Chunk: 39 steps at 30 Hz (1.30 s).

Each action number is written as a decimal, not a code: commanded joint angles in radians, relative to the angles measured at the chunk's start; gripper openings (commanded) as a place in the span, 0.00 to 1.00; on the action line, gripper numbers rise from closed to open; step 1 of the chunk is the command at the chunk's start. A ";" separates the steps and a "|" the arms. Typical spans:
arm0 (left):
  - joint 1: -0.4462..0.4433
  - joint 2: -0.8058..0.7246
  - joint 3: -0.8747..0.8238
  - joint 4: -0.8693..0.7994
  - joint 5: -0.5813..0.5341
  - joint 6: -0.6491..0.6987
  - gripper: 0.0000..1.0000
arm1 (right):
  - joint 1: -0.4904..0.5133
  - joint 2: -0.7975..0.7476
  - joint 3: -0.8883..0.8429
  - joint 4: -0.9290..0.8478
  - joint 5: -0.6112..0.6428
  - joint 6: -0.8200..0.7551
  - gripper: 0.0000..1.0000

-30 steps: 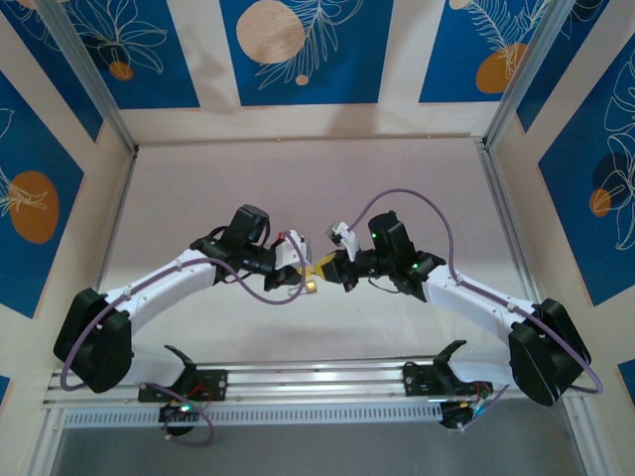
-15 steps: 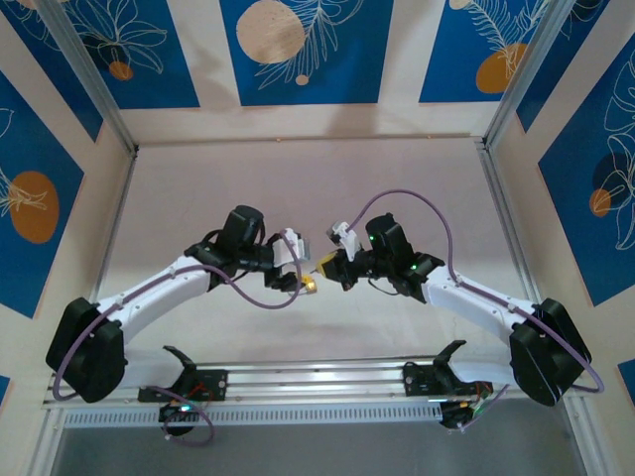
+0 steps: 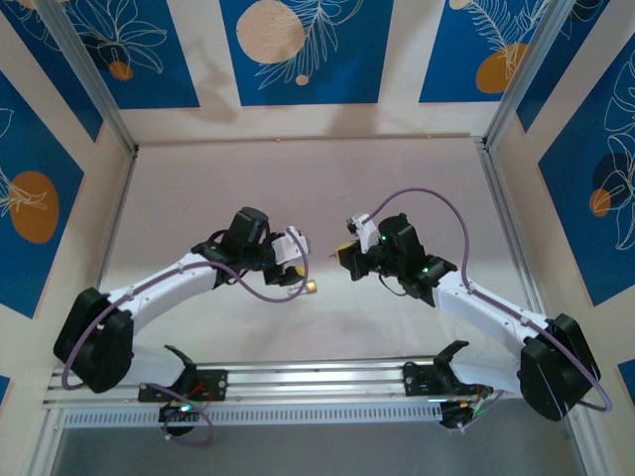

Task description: Unlock with the key

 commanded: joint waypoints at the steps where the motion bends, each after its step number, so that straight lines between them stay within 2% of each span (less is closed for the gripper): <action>1: -0.015 0.053 0.056 -0.039 -0.031 -0.026 0.56 | -0.020 -0.047 -0.027 -0.047 0.083 0.055 0.00; 3: -0.035 0.085 0.071 -0.039 -0.085 -0.030 0.48 | -0.039 -0.070 -0.040 -0.065 0.105 0.083 0.00; 5: -0.064 0.114 0.091 -0.052 -0.142 -0.032 0.45 | -0.065 -0.093 -0.051 -0.087 0.119 0.115 0.00; 9: -0.139 0.195 0.157 -0.118 -0.279 -0.018 0.47 | -0.120 -0.146 -0.075 -0.124 0.128 0.187 0.00; 13: -0.205 0.322 0.296 -0.307 -0.362 -0.008 0.47 | -0.159 -0.178 -0.091 -0.160 0.131 0.215 0.00; 16: -0.233 0.415 0.380 -0.438 -0.383 0.003 0.49 | -0.181 -0.196 -0.100 -0.179 0.127 0.229 0.00; 25: -0.253 0.543 0.489 -0.568 -0.411 0.025 0.50 | -0.242 -0.256 -0.136 -0.203 0.088 0.245 0.00; 34: -0.253 0.674 0.612 -0.701 -0.395 0.022 0.43 | -0.271 -0.272 -0.136 -0.208 0.062 0.242 0.00; 39: -0.253 0.682 0.612 -0.709 -0.416 0.017 0.41 | -0.283 -0.284 -0.139 -0.209 0.058 0.241 0.00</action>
